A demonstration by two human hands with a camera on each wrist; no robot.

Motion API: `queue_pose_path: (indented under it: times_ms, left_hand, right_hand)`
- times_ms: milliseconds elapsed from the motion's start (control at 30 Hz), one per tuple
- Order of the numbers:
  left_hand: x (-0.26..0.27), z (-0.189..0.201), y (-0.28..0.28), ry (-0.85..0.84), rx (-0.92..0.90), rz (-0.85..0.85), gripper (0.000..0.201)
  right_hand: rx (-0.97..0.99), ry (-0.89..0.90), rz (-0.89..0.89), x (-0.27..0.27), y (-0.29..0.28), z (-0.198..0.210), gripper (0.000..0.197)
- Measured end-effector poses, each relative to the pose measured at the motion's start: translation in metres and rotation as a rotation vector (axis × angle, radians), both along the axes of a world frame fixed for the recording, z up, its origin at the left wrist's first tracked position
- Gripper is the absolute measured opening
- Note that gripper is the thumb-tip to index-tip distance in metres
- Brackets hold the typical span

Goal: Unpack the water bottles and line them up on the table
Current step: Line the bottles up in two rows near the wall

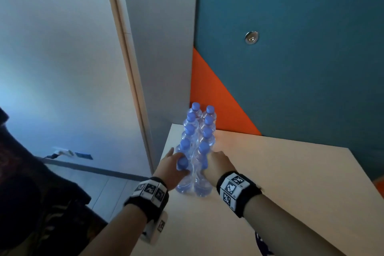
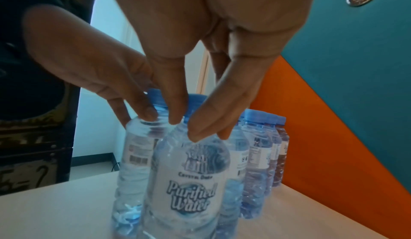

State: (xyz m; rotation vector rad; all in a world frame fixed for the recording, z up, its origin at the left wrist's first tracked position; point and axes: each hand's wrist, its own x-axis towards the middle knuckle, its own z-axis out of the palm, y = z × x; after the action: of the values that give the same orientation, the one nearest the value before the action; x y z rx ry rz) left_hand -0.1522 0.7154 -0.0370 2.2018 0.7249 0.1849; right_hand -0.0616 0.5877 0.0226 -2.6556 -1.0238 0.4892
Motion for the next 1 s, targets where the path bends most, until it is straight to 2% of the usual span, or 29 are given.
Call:
queue_pose_path:
  times_ms: [233, 467, 600, 833, 1000]
  left_hand:
    - [0.002, -0.003, 0.009, -0.085, 0.016, -0.061, 0.036]
    - [-0.003, 0.000, 0.012, -0.055, -0.036, -0.117, 0.040]
    - [-0.006, -0.001, 0.011, -0.071, -0.028, -0.105, 0.024]
    - [-0.007, 0.004, 0.006, -0.067, -0.091, -0.100, 0.034]
    - [-0.004, -0.003, 0.007, -0.080, -0.047, -0.118, 0.037]
  right_hand:
    - [0.088, -0.010, 0.007, -0.007, 0.001, -0.004, 0.020]
    - [0.055, -0.026, 0.054, -0.010, -0.006, 0.007, 0.015]
    - [0.027, -0.016, 0.067, -0.014, -0.012, 0.010, 0.015]
    - [0.035, -0.006, 0.087, -0.015, -0.016, 0.015, 0.016]
    - [0.015, -0.035, 0.112, -0.014, -0.015, 0.013, 0.020]
